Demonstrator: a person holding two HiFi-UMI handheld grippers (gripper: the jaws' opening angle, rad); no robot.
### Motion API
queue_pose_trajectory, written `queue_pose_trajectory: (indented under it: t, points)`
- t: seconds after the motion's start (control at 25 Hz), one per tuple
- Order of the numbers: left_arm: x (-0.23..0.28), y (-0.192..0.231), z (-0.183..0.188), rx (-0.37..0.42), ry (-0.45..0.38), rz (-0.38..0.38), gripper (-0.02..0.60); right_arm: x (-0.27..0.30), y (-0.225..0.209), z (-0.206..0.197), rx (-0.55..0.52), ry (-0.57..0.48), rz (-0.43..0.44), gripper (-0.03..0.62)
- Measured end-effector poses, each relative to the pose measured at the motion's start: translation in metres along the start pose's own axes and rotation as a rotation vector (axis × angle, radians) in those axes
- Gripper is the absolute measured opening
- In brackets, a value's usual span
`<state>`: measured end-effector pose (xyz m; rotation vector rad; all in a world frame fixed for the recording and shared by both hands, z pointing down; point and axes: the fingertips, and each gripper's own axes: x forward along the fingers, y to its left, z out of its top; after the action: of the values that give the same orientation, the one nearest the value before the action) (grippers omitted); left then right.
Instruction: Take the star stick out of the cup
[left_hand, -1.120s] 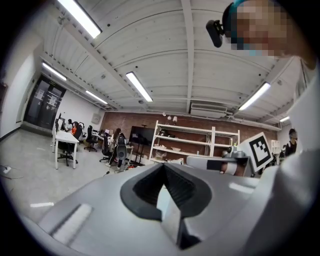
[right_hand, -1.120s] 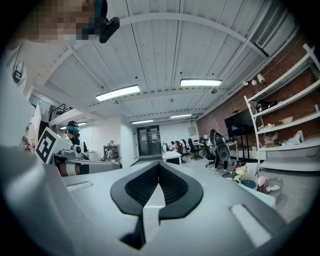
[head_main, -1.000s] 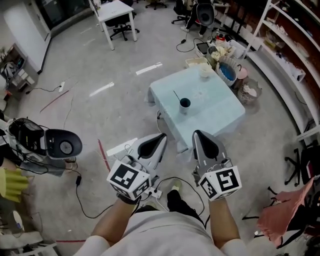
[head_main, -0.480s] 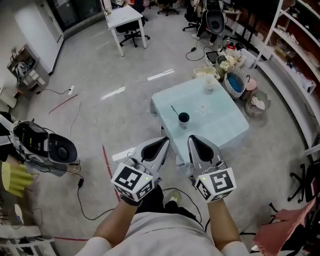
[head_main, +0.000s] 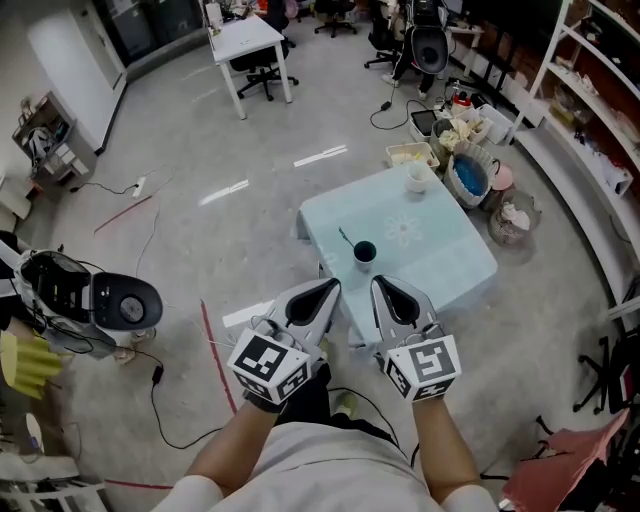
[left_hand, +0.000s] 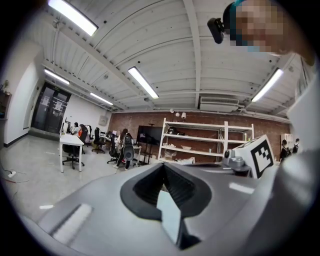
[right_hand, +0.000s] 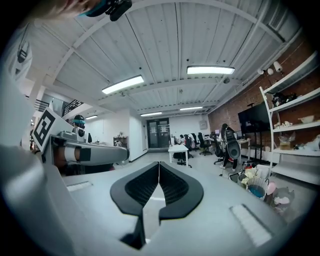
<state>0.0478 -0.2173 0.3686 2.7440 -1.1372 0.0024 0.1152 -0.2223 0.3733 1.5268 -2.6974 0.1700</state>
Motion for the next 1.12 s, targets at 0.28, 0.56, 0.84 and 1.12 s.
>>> queue_pose_trajectory:
  t: [0.28,0.56,0.84,1.12]
  points:
    - [0.027,0.033,-0.016,-0.025,0.011,-0.011,0.006,0.040,-0.016,-0.035,-0.033,0.095,0.005,0.012]
    - [0.064,0.091,-0.052,-0.063,0.055,-0.042,0.006,0.101,-0.041,-0.094,-0.053,0.218,-0.033,0.014]
    - [0.106,0.143,-0.102,-0.090,0.104,-0.047,0.006,0.152,-0.074,-0.158,-0.086,0.299,-0.079,0.014]
    - [0.137,0.171,-0.165,-0.128,0.165,-0.054,0.006,0.180,-0.101,-0.227,-0.163,0.394,-0.105,0.015]
